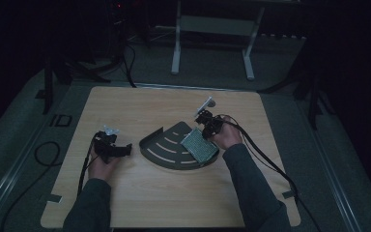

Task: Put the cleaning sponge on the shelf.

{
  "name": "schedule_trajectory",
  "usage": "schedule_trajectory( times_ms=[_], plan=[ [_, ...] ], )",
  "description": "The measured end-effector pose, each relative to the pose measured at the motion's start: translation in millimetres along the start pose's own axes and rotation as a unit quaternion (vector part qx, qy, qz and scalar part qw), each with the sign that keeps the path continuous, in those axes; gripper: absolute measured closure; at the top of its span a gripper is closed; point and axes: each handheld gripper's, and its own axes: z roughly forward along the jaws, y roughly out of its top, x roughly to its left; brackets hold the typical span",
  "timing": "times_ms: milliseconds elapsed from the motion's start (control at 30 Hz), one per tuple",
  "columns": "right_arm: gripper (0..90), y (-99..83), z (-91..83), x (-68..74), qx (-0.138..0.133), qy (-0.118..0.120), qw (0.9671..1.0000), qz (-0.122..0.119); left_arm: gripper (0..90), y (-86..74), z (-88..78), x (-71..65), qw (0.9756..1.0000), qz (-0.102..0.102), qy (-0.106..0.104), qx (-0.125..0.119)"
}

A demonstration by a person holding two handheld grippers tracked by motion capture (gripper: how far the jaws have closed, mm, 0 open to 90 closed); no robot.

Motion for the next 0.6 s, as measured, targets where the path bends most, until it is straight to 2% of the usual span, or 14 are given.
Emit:
schedule_trajectory(
  times_ms=[267, 600],
  plan=[
    [89.2, 1.1, 5.7, 0.9, 0.004, -0.003, 1.0000, 0.000, 6.6, 0.0, 0.0, 0.0, 1.0000, 0.000, 0.000, 0.000],
    [89.7, 0.4, 1.3, -2.9, 0.001, -0.008, 1.0000, 0.003, 6.6, 0.0, 0.0, 0.0, 1.0000, 0.000, 0.000, 0.000]
  ],
)
